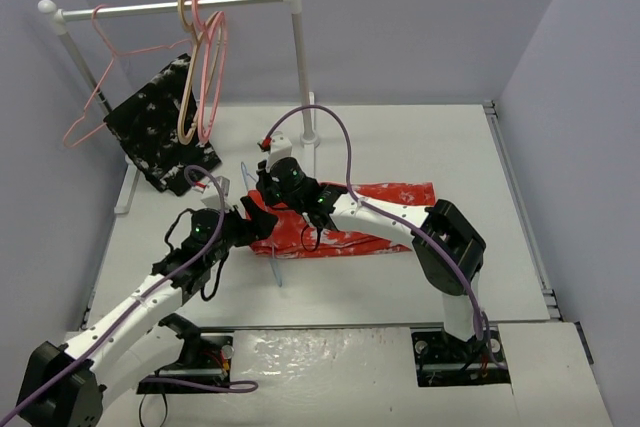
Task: Place the trousers on the hanger
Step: Place trousers on hanger
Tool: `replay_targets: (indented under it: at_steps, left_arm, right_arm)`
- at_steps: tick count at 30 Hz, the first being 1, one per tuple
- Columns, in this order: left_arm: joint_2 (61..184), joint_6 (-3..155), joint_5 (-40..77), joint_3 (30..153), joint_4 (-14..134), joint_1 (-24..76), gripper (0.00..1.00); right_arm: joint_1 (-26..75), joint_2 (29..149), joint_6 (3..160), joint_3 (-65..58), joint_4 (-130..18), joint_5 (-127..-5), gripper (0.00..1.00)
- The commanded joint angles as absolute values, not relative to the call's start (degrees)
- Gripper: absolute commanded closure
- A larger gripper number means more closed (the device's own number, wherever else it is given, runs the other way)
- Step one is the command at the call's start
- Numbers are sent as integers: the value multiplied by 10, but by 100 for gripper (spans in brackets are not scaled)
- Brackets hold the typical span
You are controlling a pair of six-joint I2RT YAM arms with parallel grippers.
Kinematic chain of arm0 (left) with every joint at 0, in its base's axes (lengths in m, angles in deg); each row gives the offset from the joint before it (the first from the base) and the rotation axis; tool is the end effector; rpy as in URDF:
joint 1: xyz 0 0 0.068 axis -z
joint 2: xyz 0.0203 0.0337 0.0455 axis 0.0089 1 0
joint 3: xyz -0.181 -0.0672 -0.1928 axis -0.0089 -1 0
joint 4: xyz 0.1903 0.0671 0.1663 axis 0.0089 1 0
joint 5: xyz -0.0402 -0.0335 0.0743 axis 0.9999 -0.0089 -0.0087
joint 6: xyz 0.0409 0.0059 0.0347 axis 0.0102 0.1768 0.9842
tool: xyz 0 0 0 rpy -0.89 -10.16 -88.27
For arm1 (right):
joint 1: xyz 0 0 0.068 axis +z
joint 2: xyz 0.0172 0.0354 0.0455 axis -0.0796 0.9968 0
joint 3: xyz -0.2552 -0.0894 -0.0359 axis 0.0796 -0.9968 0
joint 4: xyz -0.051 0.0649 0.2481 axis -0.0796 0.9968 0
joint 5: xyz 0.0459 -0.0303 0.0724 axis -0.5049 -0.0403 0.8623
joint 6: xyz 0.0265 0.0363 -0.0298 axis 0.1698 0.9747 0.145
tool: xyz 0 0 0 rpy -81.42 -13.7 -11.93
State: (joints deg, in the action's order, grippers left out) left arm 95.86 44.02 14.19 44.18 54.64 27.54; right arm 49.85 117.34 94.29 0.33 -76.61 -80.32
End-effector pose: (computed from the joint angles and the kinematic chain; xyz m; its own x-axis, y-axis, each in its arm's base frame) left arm 0.1749 -0.0960 0.2353 -0.5501 -0.4901 -0.6761 0.2037 0.7064 -0.6778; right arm 0.2698 0.3697 0.2713 -0.3448 0.0962 -0.9337 -0.6601 0.6824 0.3141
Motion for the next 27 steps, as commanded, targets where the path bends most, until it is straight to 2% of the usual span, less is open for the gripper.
replay_targets:
  at_steps: [1, 7, 17, 27]
  left_arm:
    - [943, 436, 59, 517, 698, 261, 27]
    - [1006, 412, 72, 542, 762, 218, 27]
    - [1169, 421, 214, 566, 695, 175, 28]
    - [1234, 414, 270, 566, 628, 175, 42]
  right_arm:
    - [496, 1133, 935, 6, -815, -827, 100]
    - [496, 1132, 934, 0, -824, -824, 100]
    - [494, 1123, 930, -16, -835, -817, 100]
    - [493, 1116, 934, -25, -839, -824, 100]
